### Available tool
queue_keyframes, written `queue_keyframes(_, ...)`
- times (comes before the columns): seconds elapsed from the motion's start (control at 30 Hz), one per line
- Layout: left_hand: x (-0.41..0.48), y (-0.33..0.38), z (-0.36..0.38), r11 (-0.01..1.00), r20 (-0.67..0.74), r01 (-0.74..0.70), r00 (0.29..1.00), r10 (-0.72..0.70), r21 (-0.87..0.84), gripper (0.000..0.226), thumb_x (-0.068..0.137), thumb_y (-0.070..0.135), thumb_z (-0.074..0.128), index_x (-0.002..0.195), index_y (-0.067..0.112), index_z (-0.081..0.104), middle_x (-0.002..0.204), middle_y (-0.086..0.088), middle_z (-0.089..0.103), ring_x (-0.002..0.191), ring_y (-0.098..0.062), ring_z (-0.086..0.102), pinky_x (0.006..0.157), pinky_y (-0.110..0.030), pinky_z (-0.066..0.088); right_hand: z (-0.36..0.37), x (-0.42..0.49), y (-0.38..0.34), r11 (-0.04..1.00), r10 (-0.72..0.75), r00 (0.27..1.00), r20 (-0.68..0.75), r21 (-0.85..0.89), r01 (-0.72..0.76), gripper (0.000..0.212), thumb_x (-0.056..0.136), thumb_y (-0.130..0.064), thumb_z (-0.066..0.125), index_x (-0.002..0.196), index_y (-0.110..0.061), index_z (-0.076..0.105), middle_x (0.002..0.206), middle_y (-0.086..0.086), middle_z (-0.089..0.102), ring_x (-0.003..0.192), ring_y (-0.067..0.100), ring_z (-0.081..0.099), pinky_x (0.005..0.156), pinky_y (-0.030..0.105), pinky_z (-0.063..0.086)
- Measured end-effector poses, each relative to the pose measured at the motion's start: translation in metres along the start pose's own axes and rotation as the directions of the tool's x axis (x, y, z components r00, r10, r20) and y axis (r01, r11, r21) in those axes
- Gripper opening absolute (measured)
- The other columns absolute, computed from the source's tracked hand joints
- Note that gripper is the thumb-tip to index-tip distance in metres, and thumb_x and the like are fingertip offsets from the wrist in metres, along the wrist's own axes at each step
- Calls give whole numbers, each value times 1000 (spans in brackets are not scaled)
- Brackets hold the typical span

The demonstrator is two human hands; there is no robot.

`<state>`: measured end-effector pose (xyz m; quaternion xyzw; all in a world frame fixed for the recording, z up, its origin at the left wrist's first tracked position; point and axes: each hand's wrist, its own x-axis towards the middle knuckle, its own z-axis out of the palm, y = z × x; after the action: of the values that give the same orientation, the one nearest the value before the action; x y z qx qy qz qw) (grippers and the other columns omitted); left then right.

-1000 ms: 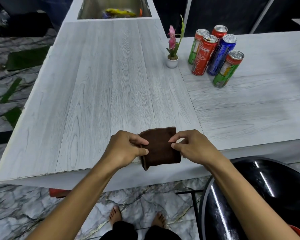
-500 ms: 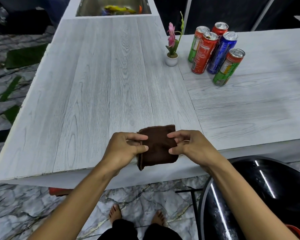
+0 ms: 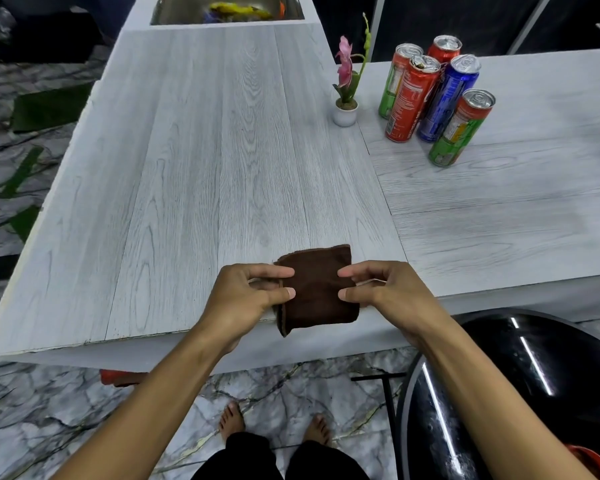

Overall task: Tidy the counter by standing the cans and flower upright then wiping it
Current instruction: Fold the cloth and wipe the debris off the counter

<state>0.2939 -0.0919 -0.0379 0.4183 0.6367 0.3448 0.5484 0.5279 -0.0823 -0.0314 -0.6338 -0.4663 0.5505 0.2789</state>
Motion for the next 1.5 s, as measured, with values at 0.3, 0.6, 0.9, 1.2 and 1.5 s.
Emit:
queue_keyframes(0.3, -8, -6, 3, 1000, -8, 2, 1000, -2, -29, 28, 73, 3, 89, 93, 23, 84, 96, -3, 80, 97, -10, 75, 81, -14, 54, -3, -11, 5, 998, -34, 999, -20, 59, 35, 29, 71, -8, 88, 94, -26, 81, 74, 19, 72, 82, 6, 72, 79, 14, 49)
queue_keyframes(0.6, -21, -7, 1, 999, 38, 35, 999, -35, 2, 24, 72, 6, 90, 88, 23, 85, 91, -3, 80, 95, -12, 76, 95, -30, 56, -4, -25, 14, 999, -45, 998, -34, 12, 45, 26, 68, -6, 90, 87, -22, 82, 66, 4, 64, 70, 5, 65, 71, 15, 52)
queue_keyframes(0.9, -38, -4, 3, 1000, 132, 26, 991, -26, 4, 23, 73, 8, 89, 87, 25, 84, 91, 0, 81, 93, -10, 76, 90, -28, 57, -6, -61, 31, 994, -15, 997, -77, 103, 23, 27, 72, -8, 88, 94, -22, 81, 52, -4, 55, 72, -1, 65, 82, 14, 46)
queue_keyframes(1.2, -47, 0, 7, 999, 280, -51, 959, 51, -4, 23, 73, 11, 89, 92, 23, 84, 92, 0, 81, 94, -10, 77, 84, -16, 56, 7, -106, 46, 963, -63, 961, -269, 237, 130, 32, 68, -14, 88, 97, -26, 80, 84, 28, 71, 74, 30, 64, 83, 36, 51)
queue_keyframes(1.5, -51, -7, 15, 996, 403, -82, 911, 88, -31, 25, 71, 7, 88, 93, 19, 84, 91, -4, 81, 92, -13, 77, 82, -15, 55, 23, -139, 75, 901, -118, 882, -457, 324, 288, 36, 67, -19, 91, 101, -20, 80, 67, 4, 61, 69, 17, 58, 70, 23, 50)
